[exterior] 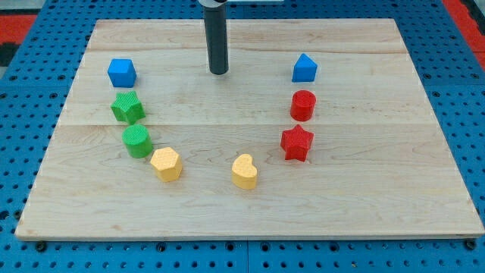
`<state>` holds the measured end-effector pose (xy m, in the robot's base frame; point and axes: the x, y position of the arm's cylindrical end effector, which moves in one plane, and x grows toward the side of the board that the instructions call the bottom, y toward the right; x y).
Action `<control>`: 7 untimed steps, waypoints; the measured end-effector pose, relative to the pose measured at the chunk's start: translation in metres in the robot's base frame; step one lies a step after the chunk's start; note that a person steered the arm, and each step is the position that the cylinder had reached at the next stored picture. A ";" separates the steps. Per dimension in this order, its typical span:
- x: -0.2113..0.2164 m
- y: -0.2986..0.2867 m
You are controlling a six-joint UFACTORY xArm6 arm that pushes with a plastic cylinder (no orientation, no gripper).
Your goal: Move red star towards the bottom right
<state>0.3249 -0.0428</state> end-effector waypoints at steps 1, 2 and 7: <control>0.001 0.000; 0.001 -0.001; 0.148 0.059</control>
<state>0.4725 0.0161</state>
